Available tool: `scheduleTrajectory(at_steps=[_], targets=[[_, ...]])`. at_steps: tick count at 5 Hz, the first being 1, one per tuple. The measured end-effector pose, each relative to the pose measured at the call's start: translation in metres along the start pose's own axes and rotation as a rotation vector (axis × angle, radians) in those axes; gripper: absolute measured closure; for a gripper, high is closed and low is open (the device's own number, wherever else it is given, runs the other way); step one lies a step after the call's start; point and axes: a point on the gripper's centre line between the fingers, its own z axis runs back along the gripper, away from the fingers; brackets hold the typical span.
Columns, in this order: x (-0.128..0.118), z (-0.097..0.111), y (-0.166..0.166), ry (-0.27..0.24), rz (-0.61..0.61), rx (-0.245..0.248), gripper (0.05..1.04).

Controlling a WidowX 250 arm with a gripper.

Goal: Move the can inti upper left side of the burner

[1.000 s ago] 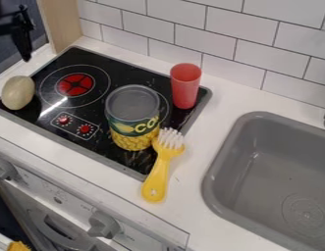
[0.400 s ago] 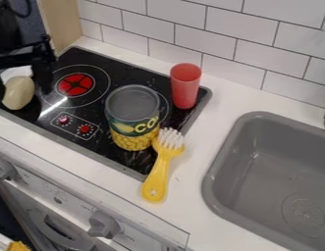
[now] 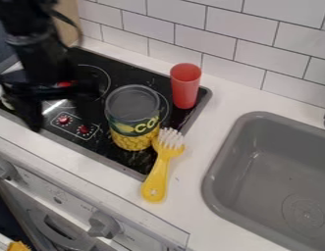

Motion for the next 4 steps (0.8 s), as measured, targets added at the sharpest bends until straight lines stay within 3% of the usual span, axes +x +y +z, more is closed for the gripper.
scheduleTrajectory(at_steps=[1, 2, 3, 4], targets=[[-0.017, -0.003, -0.031, 0.0, -0.034, -0.006, 0.083], [-0.03, -0.01, -0.055, -0.032, -0.066, -0.013, 0.083], [-0.035, -0.02, -0.075, -0.077, -0.074, 0.012, 0.083], [-0.028, -0.027, -0.079, -0.079, -0.032, 0.034, 0.083]])
